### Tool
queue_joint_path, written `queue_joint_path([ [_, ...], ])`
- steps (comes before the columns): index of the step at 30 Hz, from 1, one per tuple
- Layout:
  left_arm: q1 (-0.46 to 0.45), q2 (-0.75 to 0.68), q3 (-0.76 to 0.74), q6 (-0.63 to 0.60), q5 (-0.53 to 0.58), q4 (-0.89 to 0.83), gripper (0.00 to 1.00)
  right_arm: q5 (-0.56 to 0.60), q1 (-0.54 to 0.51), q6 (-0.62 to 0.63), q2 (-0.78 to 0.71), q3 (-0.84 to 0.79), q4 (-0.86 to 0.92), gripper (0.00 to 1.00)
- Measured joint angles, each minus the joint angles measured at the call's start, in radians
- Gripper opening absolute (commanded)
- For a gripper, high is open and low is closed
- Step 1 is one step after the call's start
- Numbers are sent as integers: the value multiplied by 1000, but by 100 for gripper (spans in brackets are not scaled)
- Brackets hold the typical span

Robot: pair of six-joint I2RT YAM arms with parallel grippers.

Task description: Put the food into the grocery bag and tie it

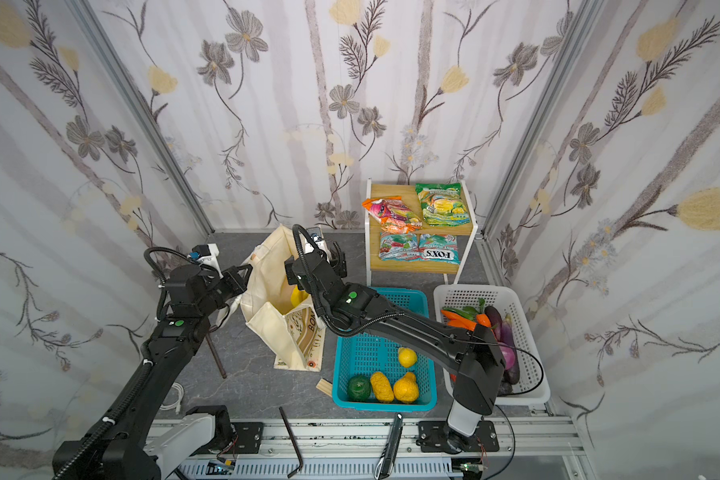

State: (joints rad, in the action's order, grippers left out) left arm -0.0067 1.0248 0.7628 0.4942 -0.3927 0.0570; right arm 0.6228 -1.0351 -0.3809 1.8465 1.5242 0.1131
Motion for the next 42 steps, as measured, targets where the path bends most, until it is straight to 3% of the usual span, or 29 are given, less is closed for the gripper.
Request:
queue_joint_path([
  [5,0,-2,0,0,0,0,0,-133,69,-132,-5,-74,19,86],
  [8,0,-2,0,0,0,0,0,-207,87,-179,-5,-98,14,65],
  [11,0,-2,0,0,0,0,0,-273,104,-206,2,-112,8,28],
  [15,0,-3,0,0,0,-1,0,-312,117,-232,3,-121,-3,0],
  [22,3,-30,-4,0,34,-9,0,-329,111,-212,-48,-127,-10,0],
  [33,77,-134,-29,17,266,-60,0,-275,116,-167,-97,-143,-12,0],
  [42,103,-200,-32,3,378,-83,0,-227,126,-158,-111,-158,-1,0],
])
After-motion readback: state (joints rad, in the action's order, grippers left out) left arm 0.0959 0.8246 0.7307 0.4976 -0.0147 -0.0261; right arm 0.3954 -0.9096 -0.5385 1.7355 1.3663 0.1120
